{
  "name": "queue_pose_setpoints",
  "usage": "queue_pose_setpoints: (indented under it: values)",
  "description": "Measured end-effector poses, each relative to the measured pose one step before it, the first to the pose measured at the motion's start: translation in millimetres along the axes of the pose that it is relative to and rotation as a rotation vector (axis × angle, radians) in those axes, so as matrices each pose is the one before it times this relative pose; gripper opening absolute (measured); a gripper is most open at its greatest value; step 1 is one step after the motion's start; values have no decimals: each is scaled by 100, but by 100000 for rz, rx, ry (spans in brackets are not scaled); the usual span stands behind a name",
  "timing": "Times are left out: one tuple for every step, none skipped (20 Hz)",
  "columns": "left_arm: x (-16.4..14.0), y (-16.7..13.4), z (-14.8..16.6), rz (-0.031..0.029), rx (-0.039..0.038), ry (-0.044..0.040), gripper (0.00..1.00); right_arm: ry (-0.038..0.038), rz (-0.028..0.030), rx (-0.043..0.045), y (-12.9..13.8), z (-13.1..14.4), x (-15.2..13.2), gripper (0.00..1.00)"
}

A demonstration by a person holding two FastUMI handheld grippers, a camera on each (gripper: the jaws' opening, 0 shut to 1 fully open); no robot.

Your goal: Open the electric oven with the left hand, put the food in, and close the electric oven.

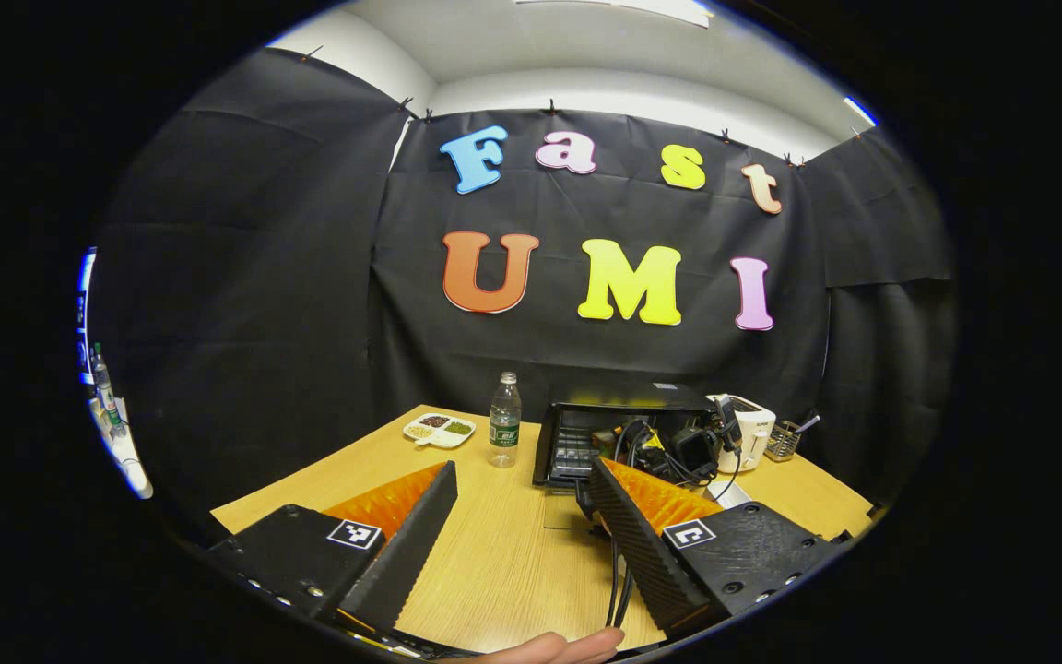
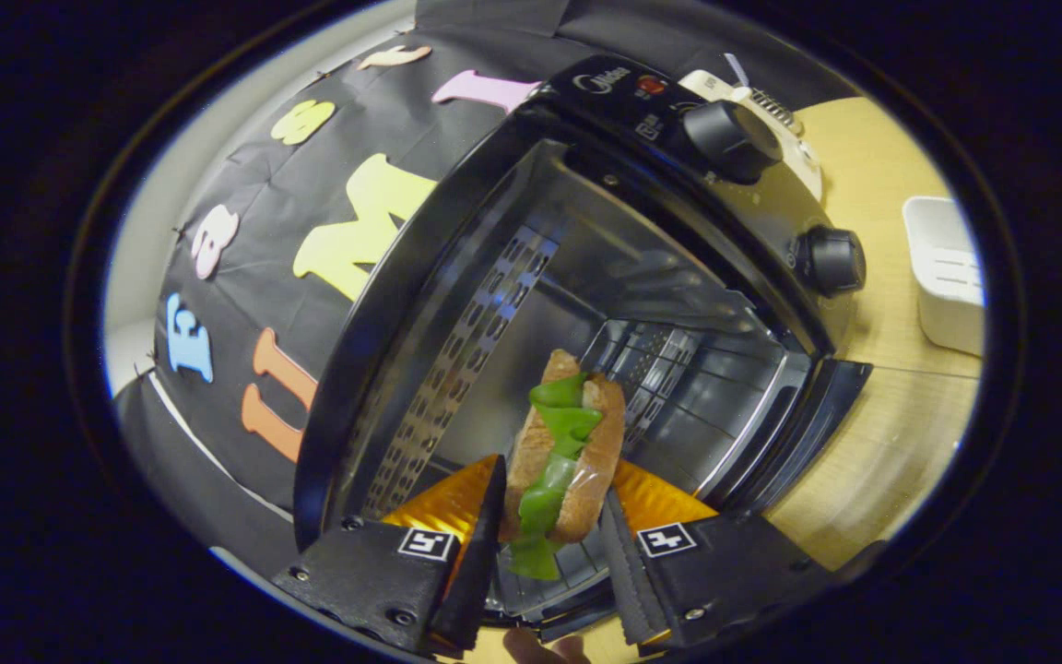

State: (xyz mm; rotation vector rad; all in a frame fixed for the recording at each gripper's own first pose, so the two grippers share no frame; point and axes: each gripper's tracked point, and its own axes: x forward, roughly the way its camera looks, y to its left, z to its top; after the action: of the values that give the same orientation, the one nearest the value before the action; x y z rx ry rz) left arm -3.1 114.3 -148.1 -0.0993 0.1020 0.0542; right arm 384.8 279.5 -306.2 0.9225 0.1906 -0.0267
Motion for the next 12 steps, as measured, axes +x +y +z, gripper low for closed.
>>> queue_pose_setpoints:
  values:
    - [64, -103, -201, -18, 508, 318, 95, 85, 377, -4285, 248, -123, -47, 60]
    - [-84, -17, -92, 89, 586, 57, 95, -609, 241, -4733, 229, 101, 125, 64]
    - [-8, 78, 42, 186, 477, 69, 95, 616, -1123, -4864, -90, -196, 271, 56]
    - [-64, -20, -26, -163, 65, 41, 95, 1747, -710, -4750, 125, -398, -13, 75]
    - [-43, -135, 62, -747, -333, -131, 95, 1246, -250, -4187, 82, -180, -151, 76]
    - [218, -194, -65, -988, -558, 145, 95, 841, 248, -3161, 191, 6, -231, 78]
    - [237, 102, -189, 59, -653, 727, 95, 1015, -11, -3048, -34, 35, 88, 79]
    - [200, 350, -246, 610, -780, 907, 95, 1371, -143, -2798, -66, 36, 164, 68]
    - [51, 251, -156, 352, -993, 883, 95, 1696, -30, -2970, 22, -69, 34, 83]
    - [177, 27, -265, -125, -1024, 593, 95, 4126, 808, -3887, 216, -533, 175, 85]
    - [1, -123, -172, -716, -581, 725, 95, 5733, 1293, -4333, 370, -546, -47, 72]
    - [100, -219, -122, -718, 64, 245, 95, 5336, 2056, -5166, 395, -761, 52, 90]
